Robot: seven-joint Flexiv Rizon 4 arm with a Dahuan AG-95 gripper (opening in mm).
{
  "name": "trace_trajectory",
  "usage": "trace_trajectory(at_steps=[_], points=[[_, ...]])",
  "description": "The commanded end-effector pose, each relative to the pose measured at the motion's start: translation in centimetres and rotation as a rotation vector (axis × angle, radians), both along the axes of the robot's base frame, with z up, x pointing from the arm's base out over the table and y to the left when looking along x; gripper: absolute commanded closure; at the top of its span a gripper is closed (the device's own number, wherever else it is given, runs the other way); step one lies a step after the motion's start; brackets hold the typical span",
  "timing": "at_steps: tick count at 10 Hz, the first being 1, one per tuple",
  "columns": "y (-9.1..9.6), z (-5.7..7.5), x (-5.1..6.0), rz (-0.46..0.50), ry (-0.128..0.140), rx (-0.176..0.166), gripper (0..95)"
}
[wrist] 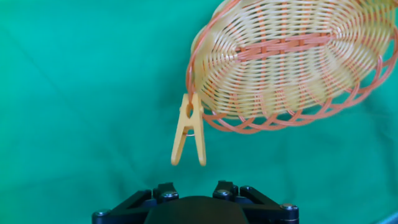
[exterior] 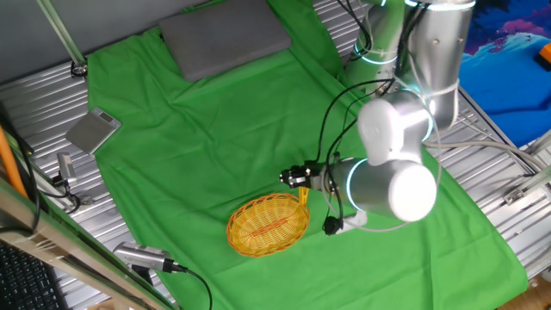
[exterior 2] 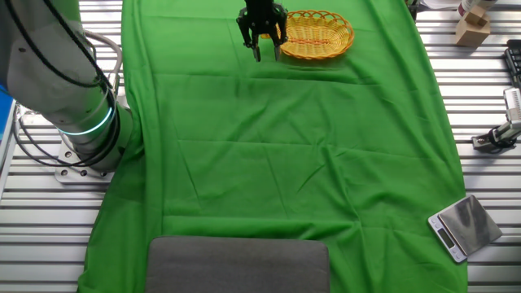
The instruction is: Use a clamp
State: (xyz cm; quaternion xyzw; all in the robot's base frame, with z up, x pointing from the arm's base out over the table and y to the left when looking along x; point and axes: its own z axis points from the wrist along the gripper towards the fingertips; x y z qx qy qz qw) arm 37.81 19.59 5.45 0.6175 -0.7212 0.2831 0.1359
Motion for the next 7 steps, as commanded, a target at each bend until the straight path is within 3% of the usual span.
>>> trace_trajectory(at_steps=[1,2,3,7], points=[[-0.4,-0.4,0.4,0.025,0.015,0.042,57.0],[-0.4,-0.4,0.7,0.031,0.020,0.055,57.0],[-0.4,-0.4,0.8,0.032,0.021,0.060,76.0],[-0.5,-0.4,2.1,0.052,0.046,0.120,76.0]])
